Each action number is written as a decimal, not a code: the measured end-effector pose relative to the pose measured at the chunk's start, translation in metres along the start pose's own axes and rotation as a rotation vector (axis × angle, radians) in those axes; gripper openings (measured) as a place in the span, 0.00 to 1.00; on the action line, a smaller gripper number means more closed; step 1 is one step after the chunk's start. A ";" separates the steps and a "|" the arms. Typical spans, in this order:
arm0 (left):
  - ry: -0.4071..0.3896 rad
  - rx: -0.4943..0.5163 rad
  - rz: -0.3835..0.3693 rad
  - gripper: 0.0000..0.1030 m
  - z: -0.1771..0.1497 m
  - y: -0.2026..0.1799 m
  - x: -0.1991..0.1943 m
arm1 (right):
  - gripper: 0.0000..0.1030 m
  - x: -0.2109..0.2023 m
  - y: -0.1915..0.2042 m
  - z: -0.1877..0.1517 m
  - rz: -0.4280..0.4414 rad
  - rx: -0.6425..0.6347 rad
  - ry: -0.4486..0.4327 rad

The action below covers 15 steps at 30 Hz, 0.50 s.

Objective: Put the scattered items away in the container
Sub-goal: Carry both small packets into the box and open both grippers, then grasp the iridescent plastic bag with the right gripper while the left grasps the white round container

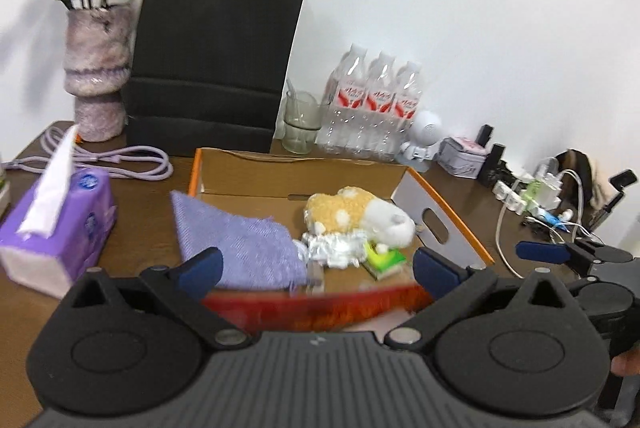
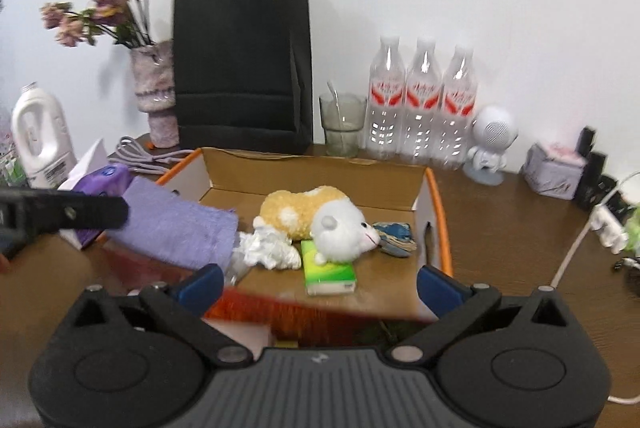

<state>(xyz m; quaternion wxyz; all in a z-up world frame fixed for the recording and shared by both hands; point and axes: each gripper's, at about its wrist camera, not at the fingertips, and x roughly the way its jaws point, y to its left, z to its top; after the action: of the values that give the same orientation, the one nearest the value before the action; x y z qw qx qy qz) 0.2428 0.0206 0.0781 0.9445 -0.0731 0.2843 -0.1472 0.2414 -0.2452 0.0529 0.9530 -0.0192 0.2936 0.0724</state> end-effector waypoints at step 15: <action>0.042 -0.027 0.095 1.00 -0.132 0.020 -0.089 | 1.00 -0.078 0.029 -0.124 -0.029 0.031 0.032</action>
<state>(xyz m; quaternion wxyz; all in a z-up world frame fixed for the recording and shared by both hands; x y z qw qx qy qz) 0.1026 0.0611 0.0103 0.9432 -0.0693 0.3092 -0.1000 0.1040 -0.2364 -0.0053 0.9493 -0.0097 0.3094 0.0538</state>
